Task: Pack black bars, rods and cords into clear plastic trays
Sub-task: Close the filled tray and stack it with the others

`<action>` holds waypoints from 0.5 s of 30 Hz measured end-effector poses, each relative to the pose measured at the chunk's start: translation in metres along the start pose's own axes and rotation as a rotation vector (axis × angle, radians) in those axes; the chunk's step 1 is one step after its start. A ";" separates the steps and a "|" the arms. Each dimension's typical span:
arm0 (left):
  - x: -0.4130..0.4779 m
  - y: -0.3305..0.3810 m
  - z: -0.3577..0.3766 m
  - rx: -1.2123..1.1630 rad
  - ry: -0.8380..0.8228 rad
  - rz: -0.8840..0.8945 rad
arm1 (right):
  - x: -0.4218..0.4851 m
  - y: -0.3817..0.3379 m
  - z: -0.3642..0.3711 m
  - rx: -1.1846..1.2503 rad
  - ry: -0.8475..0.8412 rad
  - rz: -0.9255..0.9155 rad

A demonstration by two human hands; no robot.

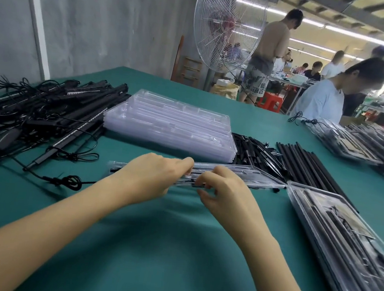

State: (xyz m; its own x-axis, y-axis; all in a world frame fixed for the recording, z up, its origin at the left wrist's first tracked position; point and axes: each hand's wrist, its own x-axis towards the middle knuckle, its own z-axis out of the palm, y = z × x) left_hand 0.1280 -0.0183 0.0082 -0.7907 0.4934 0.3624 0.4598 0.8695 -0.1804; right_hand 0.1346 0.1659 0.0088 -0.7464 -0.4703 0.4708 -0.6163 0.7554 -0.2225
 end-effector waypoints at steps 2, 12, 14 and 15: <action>0.001 0.000 0.000 -0.012 0.001 -0.004 | 0.000 -0.004 0.009 -0.088 0.052 -0.101; 0.004 -0.011 -0.005 -0.232 0.031 -0.033 | -0.007 -0.008 0.048 -0.548 0.522 -0.232; 0.005 -0.011 -0.007 -0.222 0.020 -0.027 | -0.007 -0.006 0.048 -0.571 0.557 -0.239; 0.006 -0.010 -0.008 -0.215 0.010 -0.022 | -0.007 -0.007 0.048 -0.574 0.572 -0.244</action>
State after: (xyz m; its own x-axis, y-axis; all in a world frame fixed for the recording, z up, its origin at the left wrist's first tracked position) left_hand 0.1216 -0.0246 0.0192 -0.7978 0.4732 0.3737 0.5192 0.8542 0.0267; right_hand 0.1318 0.1423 -0.0341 -0.2718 -0.4638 0.8432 -0.4051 0.8499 0.3368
